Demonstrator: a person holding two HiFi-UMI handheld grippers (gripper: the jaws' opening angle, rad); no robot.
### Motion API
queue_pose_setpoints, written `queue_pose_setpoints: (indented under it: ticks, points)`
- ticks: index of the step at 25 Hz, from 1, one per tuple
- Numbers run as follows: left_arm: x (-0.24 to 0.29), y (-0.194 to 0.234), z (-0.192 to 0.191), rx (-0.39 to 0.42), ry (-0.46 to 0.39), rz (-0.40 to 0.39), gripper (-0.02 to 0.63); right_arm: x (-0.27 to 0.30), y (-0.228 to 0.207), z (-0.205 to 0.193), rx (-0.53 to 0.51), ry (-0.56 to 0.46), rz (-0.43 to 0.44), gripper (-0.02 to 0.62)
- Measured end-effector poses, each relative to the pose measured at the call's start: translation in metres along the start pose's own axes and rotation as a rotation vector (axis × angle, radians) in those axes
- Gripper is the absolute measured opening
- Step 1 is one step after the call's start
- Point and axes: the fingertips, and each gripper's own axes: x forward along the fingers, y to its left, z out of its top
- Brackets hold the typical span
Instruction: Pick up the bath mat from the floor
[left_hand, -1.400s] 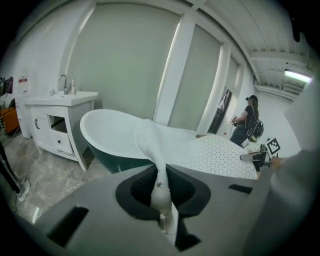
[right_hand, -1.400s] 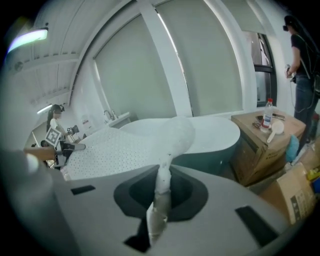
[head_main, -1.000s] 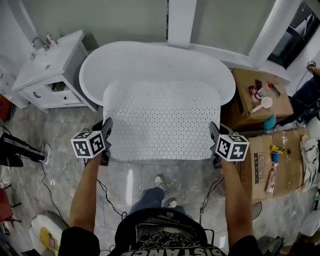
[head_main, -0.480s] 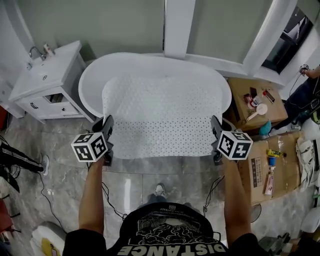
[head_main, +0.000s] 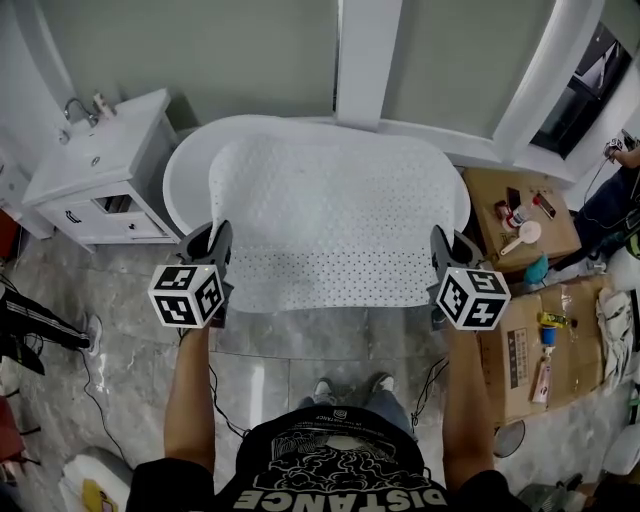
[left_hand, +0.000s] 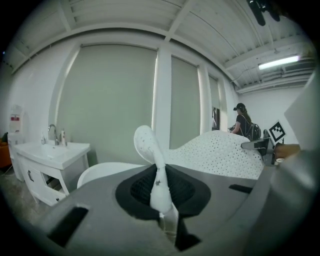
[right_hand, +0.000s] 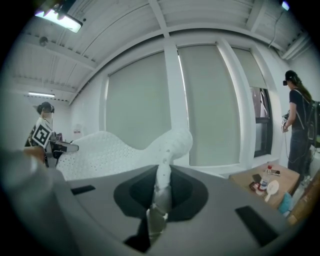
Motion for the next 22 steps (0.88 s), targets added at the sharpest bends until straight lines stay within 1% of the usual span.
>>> queue_pose_setpoints:
  ticks: [4,9,13,22]
  points:
    - [0.007,-0.001,0.014,0.003,-0.032,0.03,0.035,0.005,-0.01,0.015,-0.006,-0.045,-0.011,0.023]
    - [0.021,-0.007,0.023,0.023,-0.047,0.065,0.035,0.017,-0.024,0.025,-0.04,-0.069,0.005,0.023]
    - [0.033,-0.009,0.031,0.024,-0.06,0.096,0.035,0.031,-0.034,0.037,-0.069,-0.086,0.019,0.023]
    - [0.054,-0.004,0.054,0.058,-0.078,0.153,0.037,0.059,-0.048,0.063,-0.067,-0.126,0.053,0.024]
